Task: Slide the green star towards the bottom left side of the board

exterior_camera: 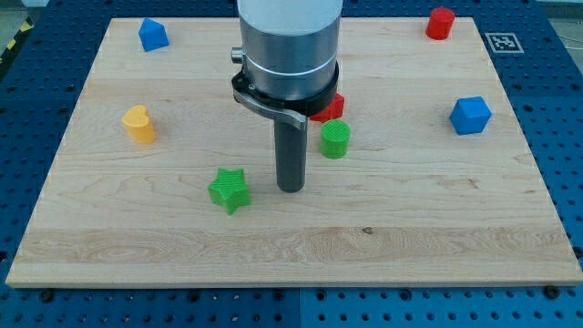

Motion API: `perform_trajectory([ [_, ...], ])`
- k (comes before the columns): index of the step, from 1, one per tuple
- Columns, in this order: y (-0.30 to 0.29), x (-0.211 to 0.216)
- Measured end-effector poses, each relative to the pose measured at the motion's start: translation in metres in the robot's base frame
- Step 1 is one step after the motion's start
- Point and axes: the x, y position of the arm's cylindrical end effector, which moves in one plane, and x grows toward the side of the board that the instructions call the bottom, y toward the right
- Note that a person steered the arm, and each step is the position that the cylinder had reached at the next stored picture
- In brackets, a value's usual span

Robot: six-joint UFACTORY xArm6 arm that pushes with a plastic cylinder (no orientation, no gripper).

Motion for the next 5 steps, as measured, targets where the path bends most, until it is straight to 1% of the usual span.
perform_trajectory([
  [5, -0.023, -0.003],
])
